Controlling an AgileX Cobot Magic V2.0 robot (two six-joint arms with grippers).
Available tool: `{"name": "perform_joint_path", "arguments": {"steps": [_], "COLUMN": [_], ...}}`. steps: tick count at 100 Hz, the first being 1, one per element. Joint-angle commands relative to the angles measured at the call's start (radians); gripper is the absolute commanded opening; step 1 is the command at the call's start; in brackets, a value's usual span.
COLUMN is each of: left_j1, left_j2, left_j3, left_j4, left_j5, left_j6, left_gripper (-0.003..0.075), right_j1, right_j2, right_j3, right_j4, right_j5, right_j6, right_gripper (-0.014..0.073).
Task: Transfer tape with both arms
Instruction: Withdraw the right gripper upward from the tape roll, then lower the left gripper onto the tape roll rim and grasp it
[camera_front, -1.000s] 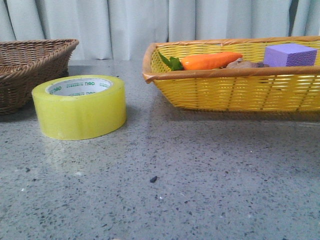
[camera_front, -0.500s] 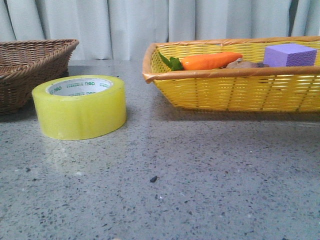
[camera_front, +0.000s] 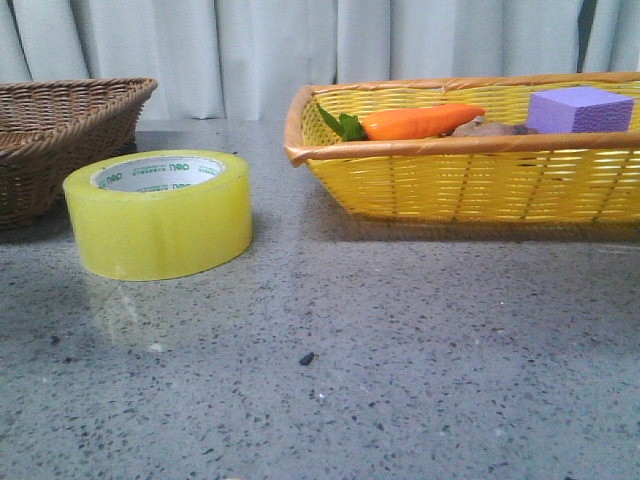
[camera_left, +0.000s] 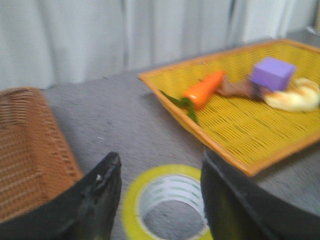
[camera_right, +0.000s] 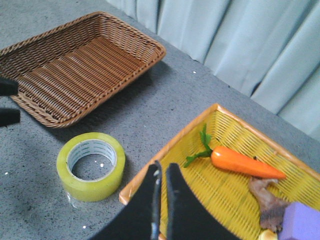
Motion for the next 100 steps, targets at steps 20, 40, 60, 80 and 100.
{"name": "perform_joint_path", "arguments": {"steps": [20, 40, 60, 80, 100], "left_j1": [-0.118, -0.122, -0.126, -0.126, -0.126], "left_j2": [0.249, 0.417, 0.58, 0.684, 0.728], "left_j3": [-0.207, -0.343, -0.435, -0.486, -0.497], "left_j4": [0.06, 0.06, 0.068, 0.087, 0.114], "left_j5": [0.17, 0.354, 0.486, 0.486, 0.488], "left_j6": [0.024, 0.116, 0.163, 0.163, 0.163], "left_gripper": [0.0403, 0.041, 0.041, 0.041, 0.0401], "right_j1": [-0.002, -0.002, -0.002, -0.002, -0.002], "right_j2": [-0.242, -0.342, -0.362, -0.362, -0.362], "right_j3": [0.277, 0.367, 0.375, 0.375, 0.375], "right_j4": [-0.142, -0.142, -0.142, -0.142, -0.142], "right_j5": [-0.155, -0.157, -0.155, -0.153, -0.149], "right_j6": [0.195, 0.225, 0.234, 0.234, 0.234], "right_gripper": [-0.0072, -0.0072, -0.0072, -0.0072, -0.0072]}}
